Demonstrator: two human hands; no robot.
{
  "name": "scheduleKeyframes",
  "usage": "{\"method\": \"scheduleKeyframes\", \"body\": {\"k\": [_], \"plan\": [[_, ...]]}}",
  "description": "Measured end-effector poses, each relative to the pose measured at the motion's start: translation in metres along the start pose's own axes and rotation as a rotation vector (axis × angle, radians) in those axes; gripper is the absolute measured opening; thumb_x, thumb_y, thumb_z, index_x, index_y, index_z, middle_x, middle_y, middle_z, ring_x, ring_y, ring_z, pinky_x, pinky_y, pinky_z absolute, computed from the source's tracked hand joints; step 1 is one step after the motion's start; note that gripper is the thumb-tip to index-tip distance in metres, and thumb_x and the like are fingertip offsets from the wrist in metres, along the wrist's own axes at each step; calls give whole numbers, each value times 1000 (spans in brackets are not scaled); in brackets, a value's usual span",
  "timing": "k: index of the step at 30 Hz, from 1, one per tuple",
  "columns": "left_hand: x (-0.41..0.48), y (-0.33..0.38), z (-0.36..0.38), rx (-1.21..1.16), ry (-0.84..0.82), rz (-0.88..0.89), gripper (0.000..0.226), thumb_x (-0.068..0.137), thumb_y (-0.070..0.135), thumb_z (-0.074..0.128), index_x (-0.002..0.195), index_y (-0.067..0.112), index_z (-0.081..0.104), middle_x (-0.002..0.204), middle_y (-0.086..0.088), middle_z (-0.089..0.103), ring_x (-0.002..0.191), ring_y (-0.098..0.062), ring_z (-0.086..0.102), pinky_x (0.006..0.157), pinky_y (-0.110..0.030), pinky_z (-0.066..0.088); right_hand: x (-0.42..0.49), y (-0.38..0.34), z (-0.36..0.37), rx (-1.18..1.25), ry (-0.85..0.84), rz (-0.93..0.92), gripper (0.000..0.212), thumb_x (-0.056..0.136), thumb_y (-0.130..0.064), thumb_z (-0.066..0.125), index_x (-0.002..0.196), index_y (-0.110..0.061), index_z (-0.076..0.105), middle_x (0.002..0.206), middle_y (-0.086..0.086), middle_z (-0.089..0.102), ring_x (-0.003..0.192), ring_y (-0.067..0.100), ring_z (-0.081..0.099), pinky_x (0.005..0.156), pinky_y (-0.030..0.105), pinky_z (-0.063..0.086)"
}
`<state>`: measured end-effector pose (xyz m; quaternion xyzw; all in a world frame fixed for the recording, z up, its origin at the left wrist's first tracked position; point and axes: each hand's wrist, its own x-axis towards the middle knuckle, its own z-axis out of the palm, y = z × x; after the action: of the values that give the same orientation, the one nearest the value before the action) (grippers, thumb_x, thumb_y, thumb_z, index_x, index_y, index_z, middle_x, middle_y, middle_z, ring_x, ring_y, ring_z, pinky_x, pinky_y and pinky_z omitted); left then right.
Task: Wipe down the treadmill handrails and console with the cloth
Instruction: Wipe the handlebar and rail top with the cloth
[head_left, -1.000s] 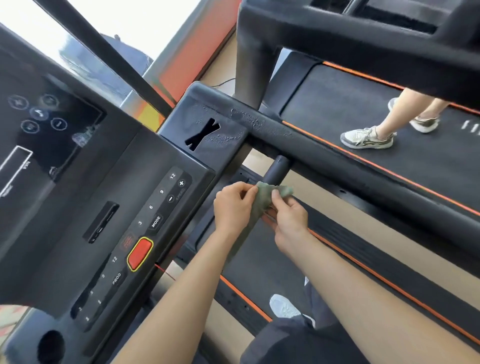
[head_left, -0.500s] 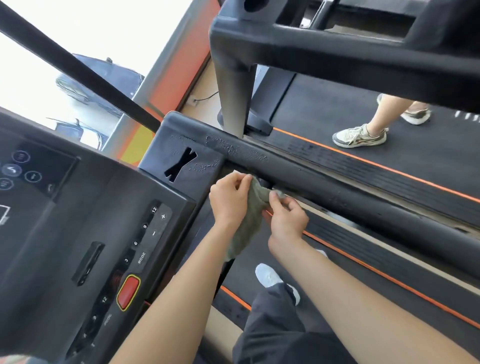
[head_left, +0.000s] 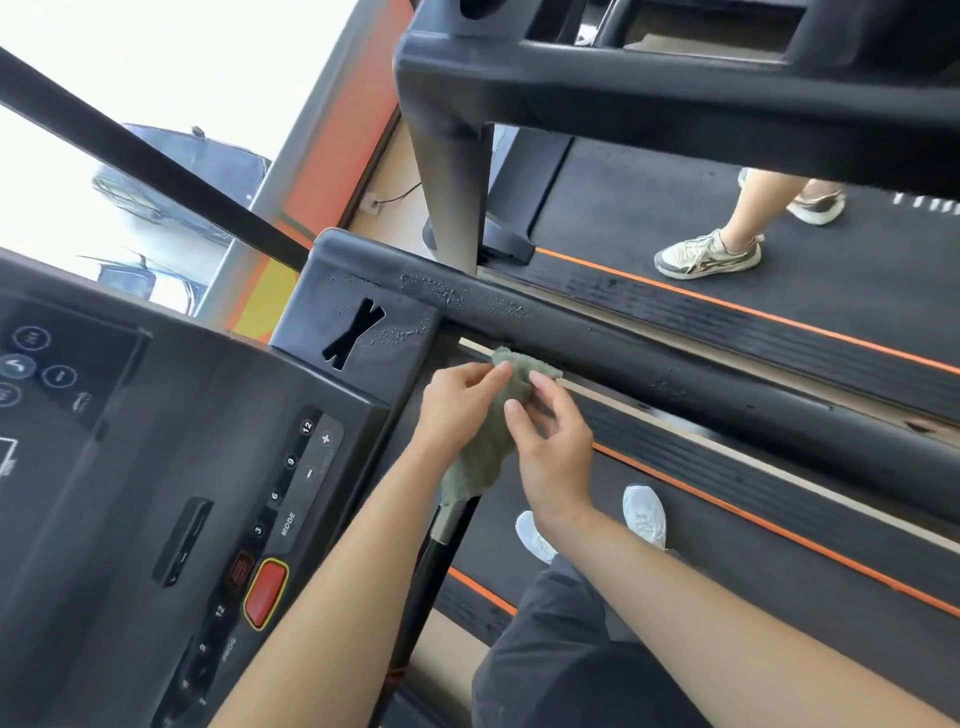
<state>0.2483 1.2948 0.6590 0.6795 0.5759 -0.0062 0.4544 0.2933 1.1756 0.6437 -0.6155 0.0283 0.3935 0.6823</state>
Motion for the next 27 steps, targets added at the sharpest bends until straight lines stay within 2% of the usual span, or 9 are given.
{"method": "scheduleKeyframes", "body": {"k": [2, 5, 10, 14, 17, 20, 24, 26, 27], "plan": [[5, 8, 6, -115, -92, -16, 47, 81, 57, 71, 84, 10, 75, 73, 4, 65, 71, -13, 57, 73, -35, 48, 3, 1, 5, -24, -48, -11, 50, 93, -11, 69, 140, -17, 55, 128, -8, 64, 116, 1, 62, 99, 20, 50], [13, 12, 9, -259, -132, -35, 35, 89, 37, 75, 87, 2, 75, 80, -8, 72, 76, -20, 64, 81, -46, 57, 9, 2, 8, 28, -63, 26, 47, 95, -9, 65, 139, -16, 50, 124, -15, 63, 117, -2, 61, 101, 20, 47], [22, 4, 12, -205, -177, -34, 65, 69, 60, 75, 94, 0, 73, 92, -18, 75, 81, -23, 63, 81, -48, 56, 18, 8, 7, 97, -66, 63, 37, 99, -5, 58, 134, -14, 49, 129, -2, 65, 116, 2, 63, 103, 29, 51], [22, 3, 12, -56, -141, 44, 78, 66, 65, 69, 91, -8, 62, 74, -5, 60, 72, -15, 53, 68, -37, 45, 13, 16, 3, 26, -137, 54, 50, 99, 6, 48, 141, -21, 41, 143, 3, 56, 132, 7, 53, 114, 43, 42], [10, 2, 9, 52, -128, 100, 50, 80, 57, 67, 89, 8, 69, 75, -4, 70, 68, -14, 59, 71, -39, 53, 9, 23, -3, -31, -185, 63, 59, 100, 6, 46, 149, -26, 35, 150, 2, 49, 137, 6, 47, 115, 47, 40], [-4, -4, 7, 142, -89, 173, 19, 93, 43, 65, 105, 31, 74, 77, 12, 74, 77, -10, 67, 78, -34, 54, 4, 26, -9, -82, -241, 94, 63, 101, 3, 46, 155, -25, 29, 152, -1, 47, 139, 6, 45, 115, 48, 40], [-18, -18, 6, 252, -3, 240, 49, 93, 45, 64, 141, 40, 58, 71, 5, 68, 74, -13, 64, 77, -34, 52, -2, 31, -18, -118, -307, 142, 62, 102, 3, 46, 157, -19, 29, 145, -9, 51, 129, -9, 48, 116, 41, 39], [-31, -23, 6, 257, 42, 282, 53, 95, 32, 68, 145, 38, 54, 71, 13, 66, 70, -4, 60, 73, -28, 47, -5, 32, -22, -109, -339, 186, 60, 103, 1, 46, 156, -21, 31, 142, -10, 54, 126, -10, 51, 115, 41, 41], [-38, -27, 5, 252, 56, 330, 53, 94, 23, 68, 144, 38, 55, 86, 22, 71, 78, 0, 64, 77, -26, 47, -7, 32, -23, -102, -355, 208, 59, 103, 1, 45, 155, -24, 32, 138, -11, 56, 123, -9, 53, 112, 42, 44]]}}
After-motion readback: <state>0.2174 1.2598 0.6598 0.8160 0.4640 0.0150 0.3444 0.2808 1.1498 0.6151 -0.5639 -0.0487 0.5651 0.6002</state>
